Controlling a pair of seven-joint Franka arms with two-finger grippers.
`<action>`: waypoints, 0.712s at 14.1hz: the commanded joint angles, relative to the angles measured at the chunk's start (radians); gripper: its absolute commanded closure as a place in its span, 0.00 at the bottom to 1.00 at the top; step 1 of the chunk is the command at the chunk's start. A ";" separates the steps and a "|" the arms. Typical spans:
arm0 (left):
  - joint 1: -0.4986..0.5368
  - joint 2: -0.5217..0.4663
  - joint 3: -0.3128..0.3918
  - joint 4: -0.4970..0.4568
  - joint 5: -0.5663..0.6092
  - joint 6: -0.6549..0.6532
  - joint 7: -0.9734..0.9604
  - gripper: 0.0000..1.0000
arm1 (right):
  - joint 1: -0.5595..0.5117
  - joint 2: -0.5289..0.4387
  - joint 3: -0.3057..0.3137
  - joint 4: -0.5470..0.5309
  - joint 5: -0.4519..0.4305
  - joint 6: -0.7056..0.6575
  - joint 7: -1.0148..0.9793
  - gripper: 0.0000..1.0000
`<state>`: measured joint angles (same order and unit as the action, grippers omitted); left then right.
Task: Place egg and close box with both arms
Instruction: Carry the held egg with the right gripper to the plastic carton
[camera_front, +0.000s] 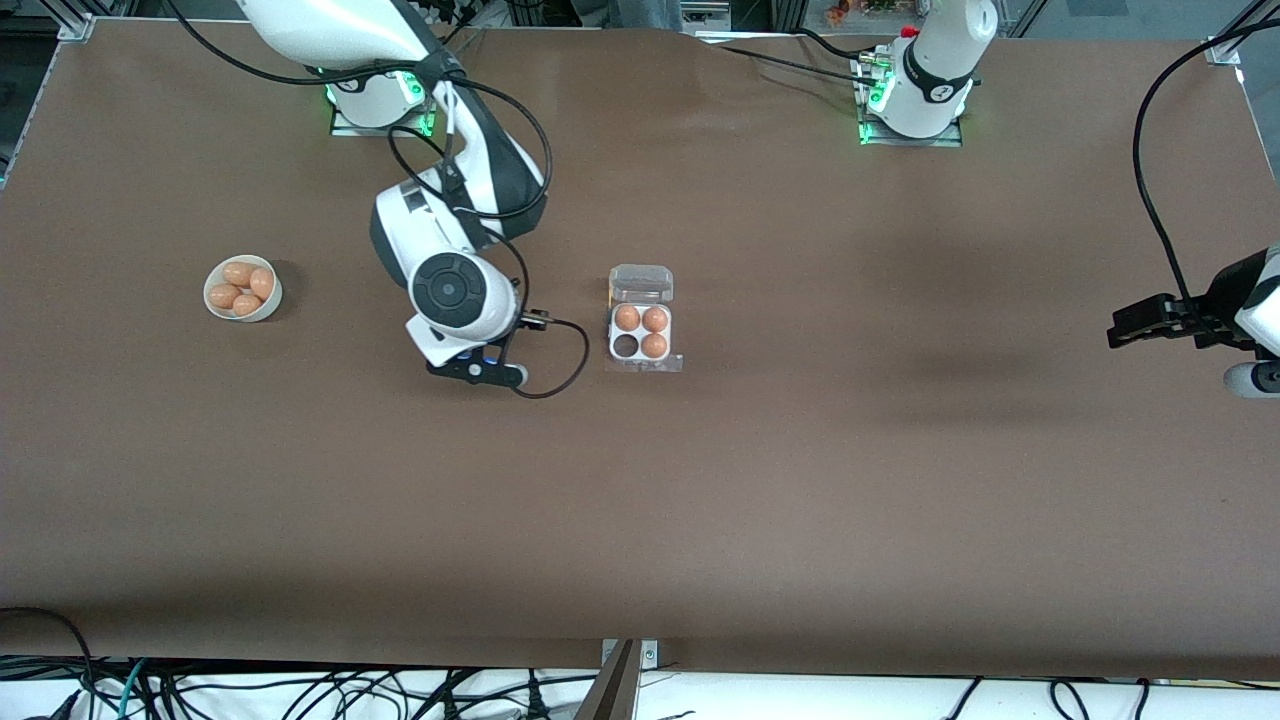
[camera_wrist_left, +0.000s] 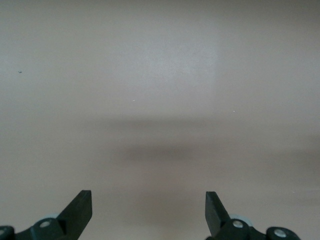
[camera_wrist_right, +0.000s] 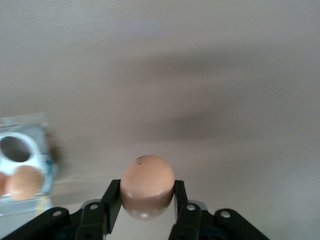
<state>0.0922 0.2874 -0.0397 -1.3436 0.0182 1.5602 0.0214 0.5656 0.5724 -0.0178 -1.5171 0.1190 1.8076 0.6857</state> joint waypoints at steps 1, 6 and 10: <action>0.006 0.013 0.000 0.026 -0.006 -0.009 0.020 0.00 | 0.040 0.061 -0.008 0.103 0.057 -0.017 0.081 0.69; 0.006 0.013 0.000 0.026 -0.006 -0.008 0.020 0.00 | 0.108 0.104 -0.007 0.127 0.083 0.091 0.152 0.70; 0.006 0.013 0.000 0.026 -0.004 -0.009 0.020 0.00 | 0.137 0.139 -0.007 0.127 0.116 0.205 0.169 0.70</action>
<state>0.0932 0.2880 -0.0394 -1.3436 0.0182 1.5602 0.0214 0.6852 0.6785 -0.0178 -1.4236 0.2101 1.9802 0.8378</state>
